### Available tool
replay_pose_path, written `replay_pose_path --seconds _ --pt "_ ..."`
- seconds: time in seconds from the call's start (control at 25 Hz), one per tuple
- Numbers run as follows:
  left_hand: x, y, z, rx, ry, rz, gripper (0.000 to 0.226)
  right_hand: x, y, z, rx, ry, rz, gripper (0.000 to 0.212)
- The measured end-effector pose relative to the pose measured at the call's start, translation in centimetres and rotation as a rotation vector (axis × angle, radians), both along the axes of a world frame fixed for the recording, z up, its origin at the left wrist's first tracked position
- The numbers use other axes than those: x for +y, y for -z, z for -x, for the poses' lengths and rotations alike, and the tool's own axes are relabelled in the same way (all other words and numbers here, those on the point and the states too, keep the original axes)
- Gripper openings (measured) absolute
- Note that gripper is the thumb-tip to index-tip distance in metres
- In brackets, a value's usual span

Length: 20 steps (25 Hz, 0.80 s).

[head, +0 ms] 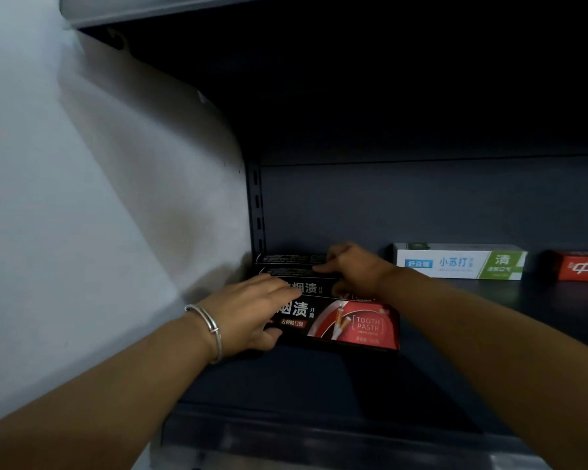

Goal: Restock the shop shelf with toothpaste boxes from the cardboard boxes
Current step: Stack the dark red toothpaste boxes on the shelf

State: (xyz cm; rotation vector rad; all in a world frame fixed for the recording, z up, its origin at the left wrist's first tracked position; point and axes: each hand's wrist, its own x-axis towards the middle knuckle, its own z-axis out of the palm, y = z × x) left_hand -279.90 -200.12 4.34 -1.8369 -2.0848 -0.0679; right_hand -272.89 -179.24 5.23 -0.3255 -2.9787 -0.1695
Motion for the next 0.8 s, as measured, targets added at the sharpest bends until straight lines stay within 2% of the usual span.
replay_pose_path --seconds 0.32,0.68,0.8 --pt "-0.1 0.2 0.4 0.04 0.006 -0.042 0.063 -1.2 -0.8 1.6 -0.024 0.076 0.066 0.057" --pt "0.1 0.3 0.8 0.017 -0.029 -0.005 0.064 -1.6 -1.6 2.3 -0.109 0.067 -0.165 0.056" --pt "0.1 0.5 0.8 0.008 -0.038 -0.021 0.064 -1.8 -1.5 2.0 -0.137 0.082 -0.183 0.055"
